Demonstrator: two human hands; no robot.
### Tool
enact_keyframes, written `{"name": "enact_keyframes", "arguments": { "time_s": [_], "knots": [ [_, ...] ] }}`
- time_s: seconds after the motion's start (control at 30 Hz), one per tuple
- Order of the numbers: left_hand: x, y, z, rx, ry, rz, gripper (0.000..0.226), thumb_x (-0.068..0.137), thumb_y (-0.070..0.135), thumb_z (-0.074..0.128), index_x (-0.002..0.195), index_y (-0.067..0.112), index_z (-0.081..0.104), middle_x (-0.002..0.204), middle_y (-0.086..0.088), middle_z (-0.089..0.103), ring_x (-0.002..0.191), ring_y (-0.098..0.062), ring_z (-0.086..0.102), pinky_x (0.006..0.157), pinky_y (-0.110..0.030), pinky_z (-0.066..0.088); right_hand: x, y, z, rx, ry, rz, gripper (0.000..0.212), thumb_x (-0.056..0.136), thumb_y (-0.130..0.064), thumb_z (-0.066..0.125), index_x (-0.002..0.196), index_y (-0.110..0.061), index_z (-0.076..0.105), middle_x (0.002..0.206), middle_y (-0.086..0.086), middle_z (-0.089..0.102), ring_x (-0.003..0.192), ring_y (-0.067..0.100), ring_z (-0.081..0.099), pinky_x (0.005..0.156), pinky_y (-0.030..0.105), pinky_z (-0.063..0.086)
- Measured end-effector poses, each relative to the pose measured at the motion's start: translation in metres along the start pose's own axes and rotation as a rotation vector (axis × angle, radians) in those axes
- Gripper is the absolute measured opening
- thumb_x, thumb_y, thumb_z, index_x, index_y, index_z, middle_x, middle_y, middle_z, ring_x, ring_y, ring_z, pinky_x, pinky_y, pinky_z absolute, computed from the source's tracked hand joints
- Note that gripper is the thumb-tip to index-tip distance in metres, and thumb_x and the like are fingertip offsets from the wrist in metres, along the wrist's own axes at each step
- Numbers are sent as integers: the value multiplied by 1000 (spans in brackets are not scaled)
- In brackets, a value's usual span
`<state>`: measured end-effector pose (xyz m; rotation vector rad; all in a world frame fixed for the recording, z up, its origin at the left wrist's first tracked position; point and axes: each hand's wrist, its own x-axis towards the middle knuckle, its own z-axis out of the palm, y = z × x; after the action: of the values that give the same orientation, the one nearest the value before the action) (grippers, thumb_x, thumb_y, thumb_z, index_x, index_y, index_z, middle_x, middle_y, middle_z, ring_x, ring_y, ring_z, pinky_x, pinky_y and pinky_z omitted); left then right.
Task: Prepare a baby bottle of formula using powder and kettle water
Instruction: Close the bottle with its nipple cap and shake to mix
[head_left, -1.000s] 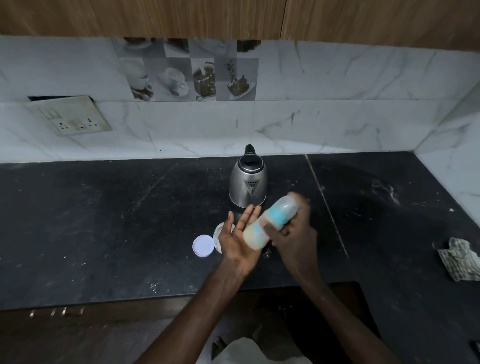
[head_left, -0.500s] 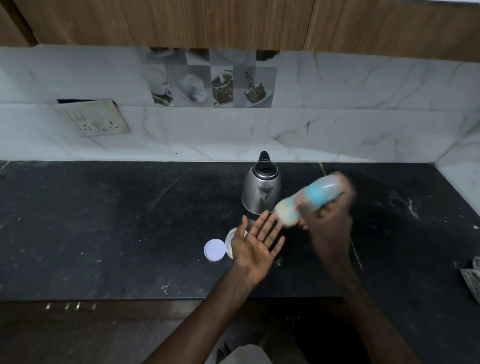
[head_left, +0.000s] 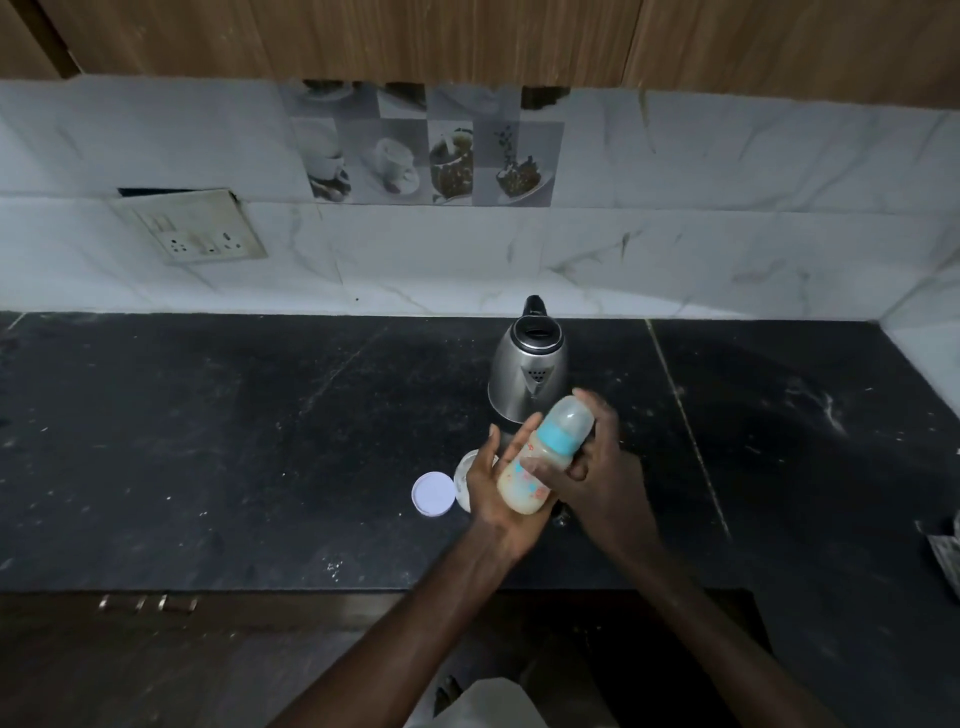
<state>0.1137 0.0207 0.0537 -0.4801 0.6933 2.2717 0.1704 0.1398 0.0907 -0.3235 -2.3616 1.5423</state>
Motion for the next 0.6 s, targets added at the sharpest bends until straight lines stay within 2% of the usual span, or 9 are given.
{"name": "enact_keyframes", "arguments": {
  "time_s": [0.1, 0.27, 0.33, 0.4, 0.43, 0.5, 0.53, 0.57, 0.6],
  "knots": [
    [1, 1, -7, -48, -2, -1, 63, 100, 56, 50, 140, 9, 63, 146, -21, 61, 143, -42, 49, 122, -53, 36, 0, 14, -2, 25, -78, -2, 87, 78, -56, 90, 147, -52, 36, 130, -20, 70, 108, 2, 75, 86, 31, 66],
    [-4, 3, -6, 7, -39, 6, 59, 100, 57, 48, 127, 12, 74, 144, -18, 63, 119, -38, 66, 92, -44, 49, 5, 12, -3, 85, -121, 6, 85, 79, -53, 89, 145, -49, 36, 131, -18, 67, 109, 9, 76, 77, 41, 69],
    [-4, 4, -5, -6, -48, -4, 59, 100, 57, 49, 128, 12, 73, 143, -19, 64, 123, -39, 64, 96, -44, 49, 6, 6, -4, 68, -106, -18, 83, 78, -49, 90, 142, -49, 37, 128, -17, 67, 107, 11, 76, 79, 42, 68],
    [-1, 5, -6, 13, -32, 3, 60, 99, 59, 50, 132, 14, 71, 144, -16, 64, 135, -36, 57, 106, -45, 47, 16, 0, -14, 44, 9, -74, 81, 79, -45, 89, 142, -48, 38, 125, -15, 67, 103, 12, 76, 79, 39, 67],
    [-1, 6, -6, 37, -20, 10, 60, 98, 60, 49, 132, 16, 71, 144, -13, 64, 139, -32, 56, 110, -45, 45, 23, -2, -21, 78, 142, -78, 79, 81, -43, 88, 142, -49, 39, 124, -15, 67, 102, 14, 76, 78, 39, 67],
    [1, 9, -6, 77, -15, 29, 61, 98, 62, 48, 133, 18, 71, 145, -6, 65, 139, -24, 57, 119, -44, 38, 35, -3, -31, 218, 425, -63, 73, 86, -48, 83, 144, -46, 38, 124, -8, 67, 101, 18, 77, 75, 48, 68],
    [2, 11, -7, 76, -24, 33, 61, 98, 62, 47, 133, 18, 71, 145, -4, 65, 139, -23, 58, 120, -44, 37, 35, -4, -30, 231, 477, -46, 74, 86, -52, 82, 144, -43, 38, 124, -4, 68, 100, 19, 77, 74, 53, 67],
    [3, 12, -5, 55, -29, 28, 60, 98, 61, 48, 132, 17, 72, 145, -4, 65, 139, -24, 57, 118, -44, 39, 32, -5, -26, 179, 425, -32, 76, 82, -54, 83, 143, -43, 38, 122, -5, 68, 98, 18, 77, 75, 54, 66],
    [4, 12, -4, 25, -32, 20, 59, 98, 59, 50, 130, 15, 73, 144, -6, 65, 140, -26, 56, 115, -44, 41, 26, -5, -20, 73, 274, -31, 78, 77, -54, 84, 140, -48, 38, 120, -11, 69, 97, 14, 76, 77, 52, 66]
  ]
}}
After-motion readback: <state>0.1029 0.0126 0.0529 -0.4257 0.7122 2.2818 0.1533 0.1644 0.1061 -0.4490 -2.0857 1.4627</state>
